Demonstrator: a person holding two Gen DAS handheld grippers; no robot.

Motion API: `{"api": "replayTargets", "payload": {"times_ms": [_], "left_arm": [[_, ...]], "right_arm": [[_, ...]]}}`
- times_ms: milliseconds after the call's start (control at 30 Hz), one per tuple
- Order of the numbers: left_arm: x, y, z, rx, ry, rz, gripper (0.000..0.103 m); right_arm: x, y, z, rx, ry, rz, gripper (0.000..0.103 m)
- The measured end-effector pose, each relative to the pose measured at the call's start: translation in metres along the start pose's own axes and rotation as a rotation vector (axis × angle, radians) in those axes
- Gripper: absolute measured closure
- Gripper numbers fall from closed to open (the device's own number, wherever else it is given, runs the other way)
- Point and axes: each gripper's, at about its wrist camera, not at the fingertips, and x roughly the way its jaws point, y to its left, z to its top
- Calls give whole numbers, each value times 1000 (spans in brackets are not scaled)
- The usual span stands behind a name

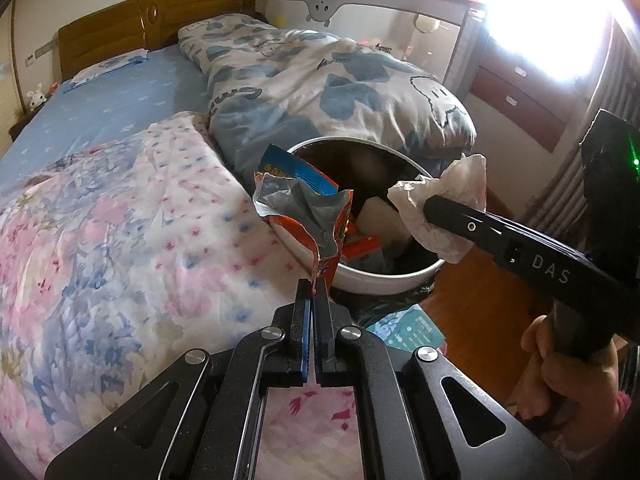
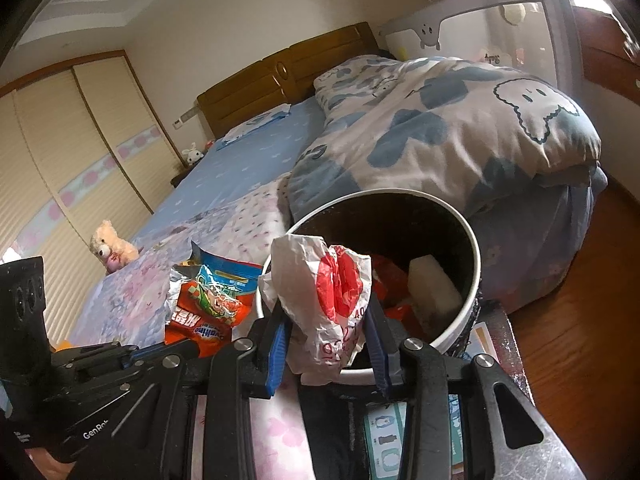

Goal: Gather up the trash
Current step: 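Lower the chip bag and white plastic bag into the bin opening with both tools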

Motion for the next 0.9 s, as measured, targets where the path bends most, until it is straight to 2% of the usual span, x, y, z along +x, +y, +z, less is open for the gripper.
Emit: {"api": "replayTargets", "payload": {"times_ms": [333, 900], "left_arm": [[17, -8, 16, -2, 20, -30, 102], [37, -24, 45, 42, 21, -18, 102]], "right_arm": [[8, -15, 12, 12, 2, -10, 68], [23, -36, 30, 12, 29, -39, 68]]}}
